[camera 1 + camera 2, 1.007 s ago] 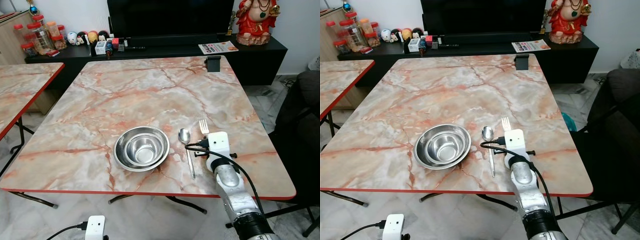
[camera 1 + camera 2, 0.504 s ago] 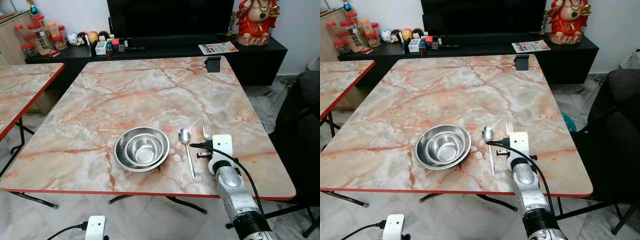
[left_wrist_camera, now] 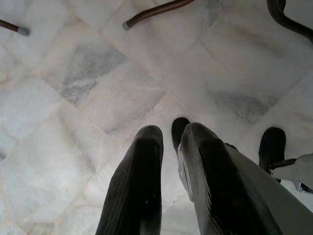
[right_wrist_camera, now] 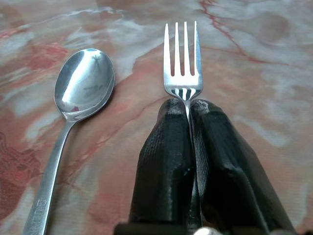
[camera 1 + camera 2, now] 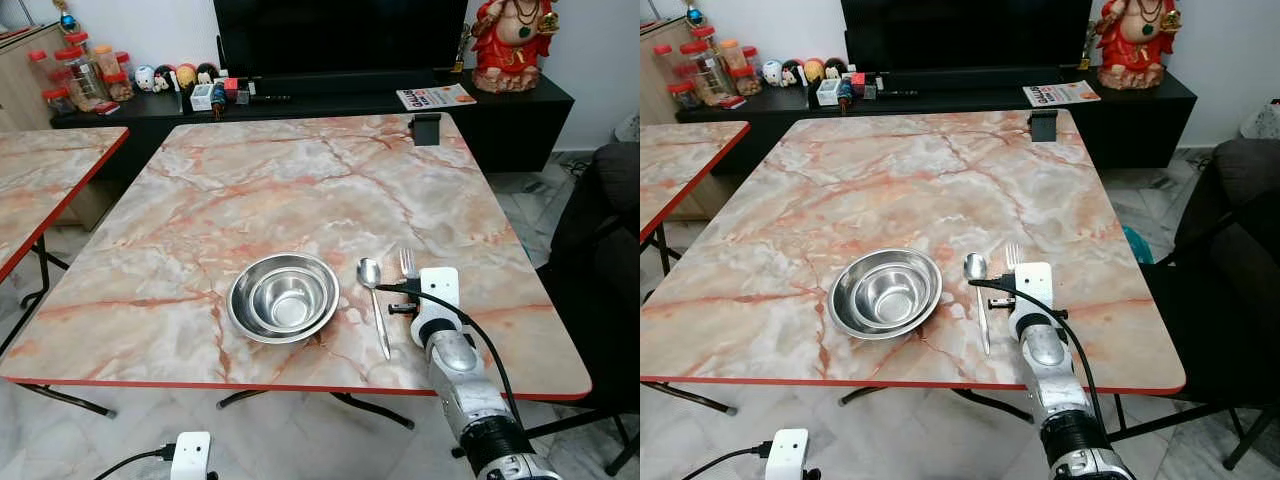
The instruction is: Setting the table
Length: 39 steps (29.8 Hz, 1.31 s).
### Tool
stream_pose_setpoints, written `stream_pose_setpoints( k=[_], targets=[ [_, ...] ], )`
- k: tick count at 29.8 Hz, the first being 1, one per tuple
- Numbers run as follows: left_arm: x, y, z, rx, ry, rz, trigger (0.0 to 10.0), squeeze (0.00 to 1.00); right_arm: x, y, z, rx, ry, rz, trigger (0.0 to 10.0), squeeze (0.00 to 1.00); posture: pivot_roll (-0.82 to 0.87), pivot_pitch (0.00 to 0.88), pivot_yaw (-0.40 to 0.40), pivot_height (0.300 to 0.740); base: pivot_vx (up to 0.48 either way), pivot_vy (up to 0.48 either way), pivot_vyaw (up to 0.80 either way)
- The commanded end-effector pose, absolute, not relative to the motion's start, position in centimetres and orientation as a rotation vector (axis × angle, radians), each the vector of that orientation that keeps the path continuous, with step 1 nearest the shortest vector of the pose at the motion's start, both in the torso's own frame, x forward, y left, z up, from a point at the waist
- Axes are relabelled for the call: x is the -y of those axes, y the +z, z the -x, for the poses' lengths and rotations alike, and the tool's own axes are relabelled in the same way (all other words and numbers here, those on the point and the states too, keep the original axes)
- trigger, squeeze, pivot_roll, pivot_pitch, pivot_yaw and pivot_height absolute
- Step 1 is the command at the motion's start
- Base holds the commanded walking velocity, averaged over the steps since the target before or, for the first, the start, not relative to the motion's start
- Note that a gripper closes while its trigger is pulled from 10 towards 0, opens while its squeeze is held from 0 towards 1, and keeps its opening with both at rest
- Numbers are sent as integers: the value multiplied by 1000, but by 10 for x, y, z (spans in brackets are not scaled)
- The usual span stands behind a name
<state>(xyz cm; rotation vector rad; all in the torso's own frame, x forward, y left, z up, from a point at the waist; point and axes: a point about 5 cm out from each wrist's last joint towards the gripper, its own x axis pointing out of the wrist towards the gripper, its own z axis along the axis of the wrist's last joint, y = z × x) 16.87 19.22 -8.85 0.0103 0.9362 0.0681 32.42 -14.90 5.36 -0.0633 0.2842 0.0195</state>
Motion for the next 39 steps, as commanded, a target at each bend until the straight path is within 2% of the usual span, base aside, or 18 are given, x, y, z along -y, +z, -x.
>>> stream_pose_setpoints(
  k=[1,19,20,22,29,35,39],
  targets=[
    [-197,-90,-165,-950,81,-12,10000,0,147,51,-325,-301,25,47,10000,996,-77,0,75,740,0,0,0],
    [-197,-90,-165,-952,81,-12,10000,0,147,53,-327,-295,18,53,10000,1000,-77,0,73,740,0,0,0],
    [-197,-89,-165,-950,82,-10,10000,0,148,63,-330,-219,8,79,10000,0,-77,0,73,740,0,0,0],
    [-197,-89,-166,-946,82,-7,10000,0,149,90,-334,-19,-16,109,10000,0,-79,0,75,740,0,0,0],
    [-196,-88,-168,-934,82,0,10000,0,144,115,-333,174,-11,81,10000,0,-78,0,73,740,0,0,0],
    [-195,-87,-170,-928,88,24,10000,0,137,115,-332,201,15,89,10000,0,-76,0,70,740,0,0,0],
    [-196,-87,-171,-920,96,31,10000,0,131,114,-330,209,37,61,10000,0,-72,0,68,740,0,480,0]
  ],
)
